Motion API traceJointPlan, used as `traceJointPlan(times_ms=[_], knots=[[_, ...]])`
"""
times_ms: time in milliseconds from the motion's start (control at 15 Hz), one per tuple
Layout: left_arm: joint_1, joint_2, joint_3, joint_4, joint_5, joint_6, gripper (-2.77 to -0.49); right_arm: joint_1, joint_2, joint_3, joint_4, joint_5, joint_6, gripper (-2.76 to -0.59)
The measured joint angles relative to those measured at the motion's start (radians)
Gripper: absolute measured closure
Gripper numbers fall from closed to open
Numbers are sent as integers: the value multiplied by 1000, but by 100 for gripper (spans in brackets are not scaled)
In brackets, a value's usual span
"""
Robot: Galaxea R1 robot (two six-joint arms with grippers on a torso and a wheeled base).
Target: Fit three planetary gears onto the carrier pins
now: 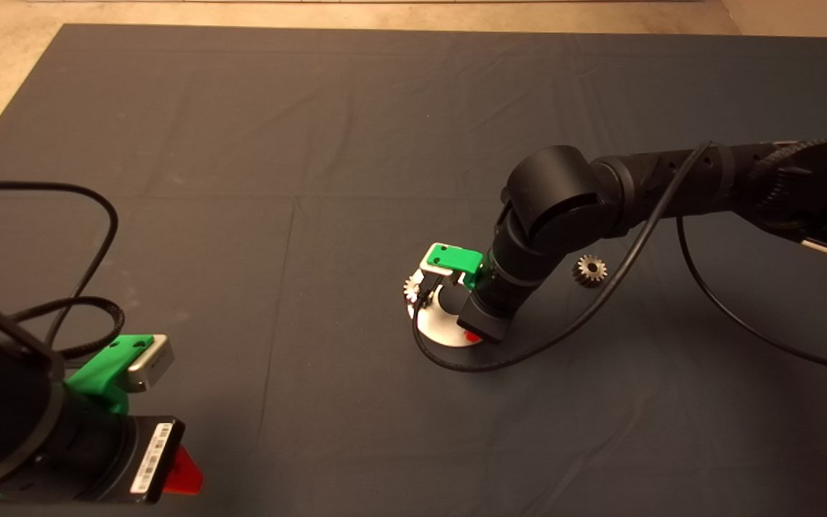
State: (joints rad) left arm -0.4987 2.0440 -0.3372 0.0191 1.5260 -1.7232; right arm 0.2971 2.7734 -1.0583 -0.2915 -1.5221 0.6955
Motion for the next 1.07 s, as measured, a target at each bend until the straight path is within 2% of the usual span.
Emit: traceJointPlan(times_ms=[333, 467, 600, 1067], knots=[[0, 0, 0, 0, 0, 0, -189, 0, 0, 0, 0, 0, 0, -112], [0, 0, 0, 0, 0, 0, -189, 2, 0, -1, 0, -8, 0, -112], [1, 0, 0, 0, 0, 0, -189, 3, 0, -1, -1, -9, 0, -112], [8, 0, 0, 0, 0, 0, -189, 3, 0, -1, -5, -9, -55, -112]])
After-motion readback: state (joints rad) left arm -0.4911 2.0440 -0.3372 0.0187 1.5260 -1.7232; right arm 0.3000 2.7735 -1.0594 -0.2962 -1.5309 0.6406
